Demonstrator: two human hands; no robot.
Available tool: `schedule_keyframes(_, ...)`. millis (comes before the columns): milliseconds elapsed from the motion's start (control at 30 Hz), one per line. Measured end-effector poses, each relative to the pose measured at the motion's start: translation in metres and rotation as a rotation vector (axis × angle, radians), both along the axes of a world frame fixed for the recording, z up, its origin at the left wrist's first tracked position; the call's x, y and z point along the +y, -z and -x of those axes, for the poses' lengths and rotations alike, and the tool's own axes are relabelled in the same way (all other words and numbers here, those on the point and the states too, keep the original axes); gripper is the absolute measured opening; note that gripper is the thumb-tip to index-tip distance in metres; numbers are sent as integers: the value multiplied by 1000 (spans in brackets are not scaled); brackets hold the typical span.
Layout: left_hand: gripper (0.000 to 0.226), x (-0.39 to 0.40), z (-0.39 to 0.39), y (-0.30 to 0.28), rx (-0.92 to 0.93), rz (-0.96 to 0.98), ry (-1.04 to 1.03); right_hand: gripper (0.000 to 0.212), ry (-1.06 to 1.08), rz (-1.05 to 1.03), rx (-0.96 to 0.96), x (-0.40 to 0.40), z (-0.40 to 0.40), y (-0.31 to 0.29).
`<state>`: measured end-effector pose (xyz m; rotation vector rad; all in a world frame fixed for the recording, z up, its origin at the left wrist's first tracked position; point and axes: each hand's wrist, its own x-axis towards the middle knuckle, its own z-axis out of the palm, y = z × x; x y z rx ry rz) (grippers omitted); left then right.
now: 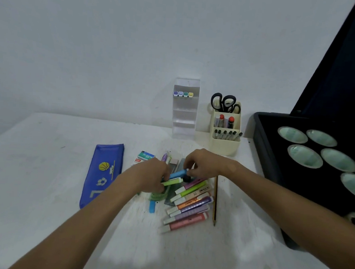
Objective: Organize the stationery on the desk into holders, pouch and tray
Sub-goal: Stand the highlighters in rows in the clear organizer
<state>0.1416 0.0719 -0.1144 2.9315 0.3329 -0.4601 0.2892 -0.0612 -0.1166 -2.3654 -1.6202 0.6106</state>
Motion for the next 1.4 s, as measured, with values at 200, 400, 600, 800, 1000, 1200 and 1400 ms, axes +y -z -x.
schedule_keyframes(200, 19, -2, 1, -11, -25, 10, -80, 26, 166, -188, 348, -6, -11, -15)
schedule_keyframes(400, 57, 33, -11, -60, -311, 271, -161, 26, 306, -470, 422, -5, -27, -64)
schedule_keyframes(600, 48, 52, -44, -114, -667, 425, -197, 21, 421, -771, 356, 2, -44, -107)
schedule_keyframes(800, 26, 52, -77, -122, -986, 291, -268, 19, 511, -862, 165, 16, -52, -105)
schedule_keyframes(1000, 22, 50, -94, -92, -1021, 198, -248, 20, 451, -844, 38, 36, -46, -76)
schedule_keyframes(1200, 16, 52, -110, -77, -938, 120, -215, 19, 391, -816, -11, 60, -50, -55)
schedule_keyframes(1400, 22, 59, -116, -70, -838, 16, -174, 24, 340, -791, -92, 73, -57, -48)
